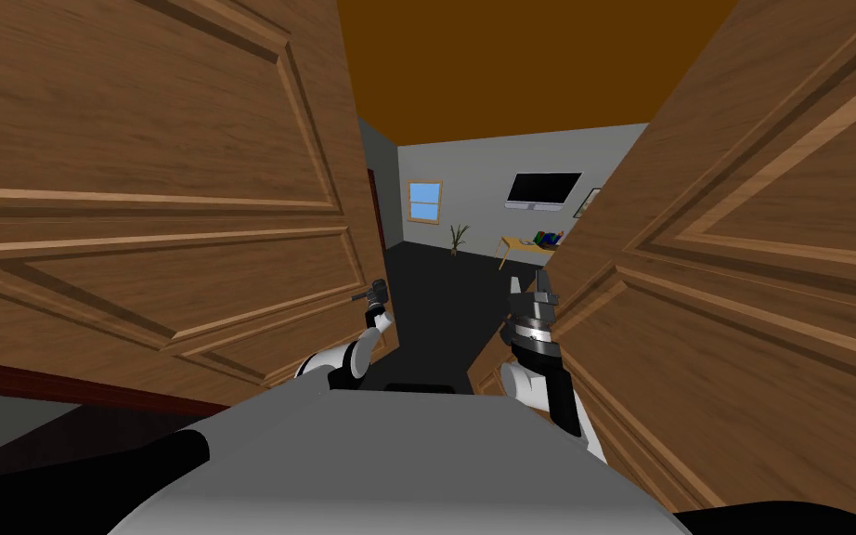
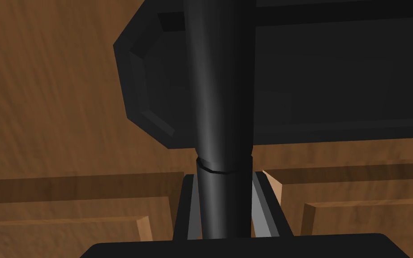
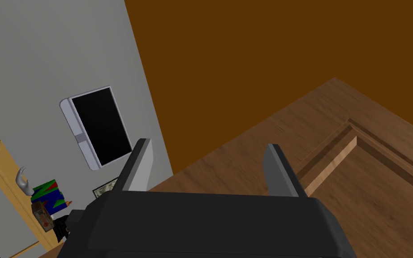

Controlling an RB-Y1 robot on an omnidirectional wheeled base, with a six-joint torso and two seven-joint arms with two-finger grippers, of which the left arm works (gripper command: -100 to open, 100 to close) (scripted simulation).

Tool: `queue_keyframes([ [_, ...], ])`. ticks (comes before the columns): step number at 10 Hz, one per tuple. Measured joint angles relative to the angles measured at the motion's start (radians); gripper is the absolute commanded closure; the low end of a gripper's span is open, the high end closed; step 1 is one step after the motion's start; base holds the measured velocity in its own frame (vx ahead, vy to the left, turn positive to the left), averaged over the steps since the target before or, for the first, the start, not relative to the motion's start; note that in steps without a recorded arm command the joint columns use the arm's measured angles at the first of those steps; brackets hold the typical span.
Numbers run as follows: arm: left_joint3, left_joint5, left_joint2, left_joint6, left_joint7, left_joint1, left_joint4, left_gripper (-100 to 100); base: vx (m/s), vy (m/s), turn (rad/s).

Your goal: Push the door open

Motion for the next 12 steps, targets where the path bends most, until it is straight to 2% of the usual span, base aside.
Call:
queue_keyframes([
  [4, 0.000, 0.000, 0.000, 0.001, 0.000, 0.000, -0.001, 100, 0.023, 0.003, -0.005],
  [5, 0.012, 0.009, -0.014, 0.020, -0.023, 0.027, -0.053, 100, 0.131, 0.000, 0.024],
  [6, 0.016, 0.014, 0.011, -0.002, -0.017, 0.000, 0.012, 100, 0.159, 0.007, 0.016],
  [7, 0.031, 0.025, 0.003, 0.015, -0.037, 0.020, -0.040, 100, 0.138, 0.019, 0.030],
  [8, 0.033, 0.027, 0.017, 0.008, -0.039, 0.011, -0.023, 100, 0.106, 0.021, 0.001],
  [9, 0.038, 0.030, 0.012, 0.013, -0.047, 0.025, -0.060, 100, 0.056, 0.016, 0.010],
  [10, 0.041, 0.032, 0.015, 0.015, -0.052, 0.024, -0.070, 100, 0.008, 0.009, 0.004],
  [12, 0.040, 0.032, 0.027, -0.008, -0.044, 0.001, -0.030, 100, -0.009, 0.000, -0.006],
])
